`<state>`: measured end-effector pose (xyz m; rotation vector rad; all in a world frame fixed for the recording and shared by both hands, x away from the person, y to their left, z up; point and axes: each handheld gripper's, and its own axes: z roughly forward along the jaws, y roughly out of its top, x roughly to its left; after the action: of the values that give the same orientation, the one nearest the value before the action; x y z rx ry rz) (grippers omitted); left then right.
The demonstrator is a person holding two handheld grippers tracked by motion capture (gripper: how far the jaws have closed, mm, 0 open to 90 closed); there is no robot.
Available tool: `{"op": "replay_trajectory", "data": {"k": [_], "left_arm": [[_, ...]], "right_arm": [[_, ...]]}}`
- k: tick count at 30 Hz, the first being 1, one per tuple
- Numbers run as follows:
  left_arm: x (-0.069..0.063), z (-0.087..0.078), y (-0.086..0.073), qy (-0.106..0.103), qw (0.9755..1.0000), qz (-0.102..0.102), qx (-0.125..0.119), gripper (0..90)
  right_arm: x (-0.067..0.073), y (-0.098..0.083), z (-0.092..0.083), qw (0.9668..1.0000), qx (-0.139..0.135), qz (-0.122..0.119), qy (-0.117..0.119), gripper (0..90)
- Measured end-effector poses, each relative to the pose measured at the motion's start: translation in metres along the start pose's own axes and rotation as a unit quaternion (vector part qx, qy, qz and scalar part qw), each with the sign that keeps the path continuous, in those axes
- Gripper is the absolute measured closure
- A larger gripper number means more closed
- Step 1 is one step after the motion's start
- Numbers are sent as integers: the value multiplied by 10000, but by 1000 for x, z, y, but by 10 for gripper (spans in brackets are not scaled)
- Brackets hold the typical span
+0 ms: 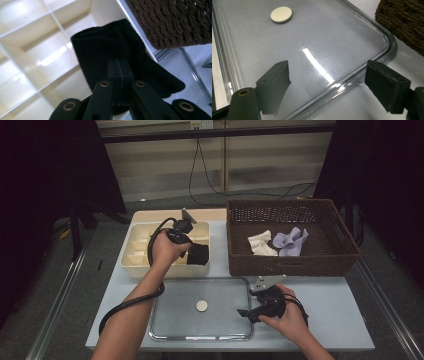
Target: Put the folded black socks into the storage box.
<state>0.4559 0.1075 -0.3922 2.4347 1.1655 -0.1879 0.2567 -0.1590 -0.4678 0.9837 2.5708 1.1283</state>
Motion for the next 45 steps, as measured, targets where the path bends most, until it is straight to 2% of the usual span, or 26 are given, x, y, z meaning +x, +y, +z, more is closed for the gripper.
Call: {"op": "replay_trajectory", "data": {"k": [4,13,16,23,28,34,36,41,45], "left_arm": [[-6,11,0,-67,9999,68,93,900],[-10,24,-2,-43,9996,230,169,900],[-10,28,-3,-39,9997,204,131,900],[-10,35,-2,-8,9994,202,285,900],[-8,39,-3,-47,9994,143,309,900],[-11,43,-1,113,9987,253,431,900],[-11,43,-2,111,9989,214,412,900],[-10,35,-7,-19,9997,205,122,900],[-9,21,-10,-167,9996,197,-95,832]], "right_arm": [[1,1,0,10000,-2,-19,4,194],[1,1,0,10000,-49,-24,62,194],[2,1,0,10000,-43,-22,68,194],[2,2,2,10000,-30,-44,67,194],[2,1,1,10000,-28,-27,52,194],[3,2,1,10000,-5,-59,24,194],[4,2,2,10000,0,-71,14,194],[2,2,2,10000,-23,-59,46,192],[1,2,1,10000,-58,-49,55,191]]}}
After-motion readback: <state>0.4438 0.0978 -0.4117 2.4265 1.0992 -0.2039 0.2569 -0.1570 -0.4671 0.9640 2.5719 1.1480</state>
